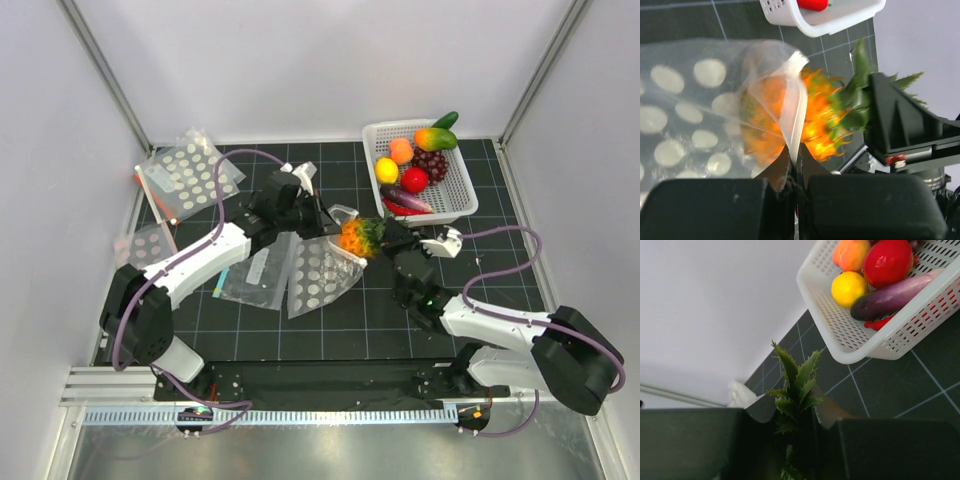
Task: Place the food in the zip-top bag and seal the zipper
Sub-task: Place the fake fruit in the zipper food storage bag.
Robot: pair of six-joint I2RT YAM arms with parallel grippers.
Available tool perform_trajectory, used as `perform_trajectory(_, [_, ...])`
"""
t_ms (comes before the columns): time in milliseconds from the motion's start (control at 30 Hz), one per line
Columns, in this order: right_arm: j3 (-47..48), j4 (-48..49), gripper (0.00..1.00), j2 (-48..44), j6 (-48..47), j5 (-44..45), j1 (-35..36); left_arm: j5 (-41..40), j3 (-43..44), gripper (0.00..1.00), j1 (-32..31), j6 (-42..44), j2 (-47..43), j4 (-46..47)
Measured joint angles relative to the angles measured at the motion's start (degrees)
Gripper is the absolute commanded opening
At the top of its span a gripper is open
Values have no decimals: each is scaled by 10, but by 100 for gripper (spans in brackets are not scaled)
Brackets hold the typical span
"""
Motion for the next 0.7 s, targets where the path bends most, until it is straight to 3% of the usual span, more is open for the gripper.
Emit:
perform_trajectory(233, [23, -2, 1, 32, -53, -3, 16, -67, 77, 0, -30, 58, 5, -93])
perform_trajectory(400, [22, 32, 1, 30, -86, -26, 17, -128, 172, 0, -71, 107, 55, -172])
perform_trajectory(700, [14, 72, 1, 26, -189, -125, 17, -195, 207, 3, -103, 166, 84, -240])
